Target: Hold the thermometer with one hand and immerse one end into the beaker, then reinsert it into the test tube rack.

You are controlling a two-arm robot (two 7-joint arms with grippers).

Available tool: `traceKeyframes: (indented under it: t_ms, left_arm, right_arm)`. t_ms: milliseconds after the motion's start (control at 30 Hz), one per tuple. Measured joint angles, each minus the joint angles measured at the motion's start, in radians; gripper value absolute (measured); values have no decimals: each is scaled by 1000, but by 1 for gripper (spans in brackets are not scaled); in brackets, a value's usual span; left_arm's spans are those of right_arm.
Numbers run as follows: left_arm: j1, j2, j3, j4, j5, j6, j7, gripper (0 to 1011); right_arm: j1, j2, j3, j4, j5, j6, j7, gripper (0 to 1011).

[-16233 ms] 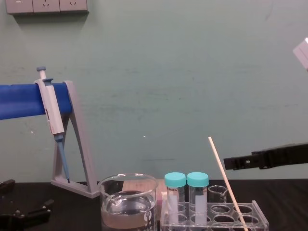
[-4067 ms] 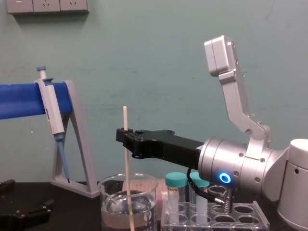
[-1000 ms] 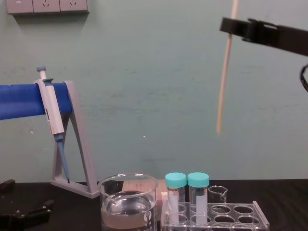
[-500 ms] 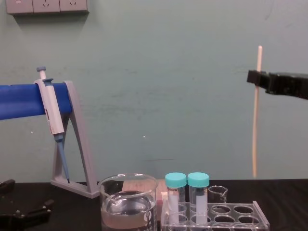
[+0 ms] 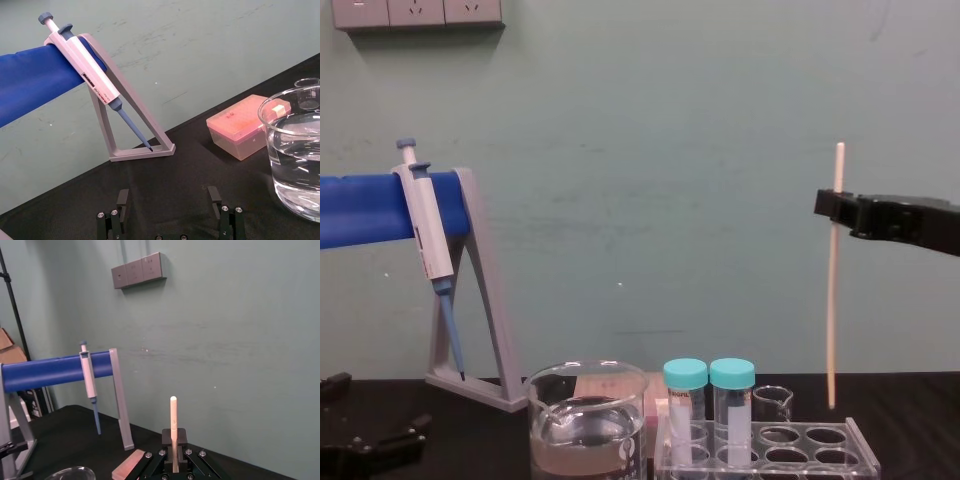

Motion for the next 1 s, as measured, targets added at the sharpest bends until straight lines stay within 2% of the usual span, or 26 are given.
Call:
traceKeyframes:
  t_ms: [367, 600, 833, 1000]
  left_arm:
    - [0, 0, 0, 0, 0, 0, 0, 1004]
    - [0, 0, 0, 0, 0, 0, 0, 1004]
    - [0, 0, 0, 0, 0, 0, 0, 1004]
    - [0, 0, 0, 0, 0, 0, 0, 1004]
  right_arm:
    - [-6, -1, -10, 9, -11, 8, 16, 55]
    - [-12, -10, -3, 43, -7, -30, 36, 55]
    - [-7, -26, 0, 88, -3, -90, 67, 55]
    - [-5, -30, 1, 103, -5, -99, 71, 55]
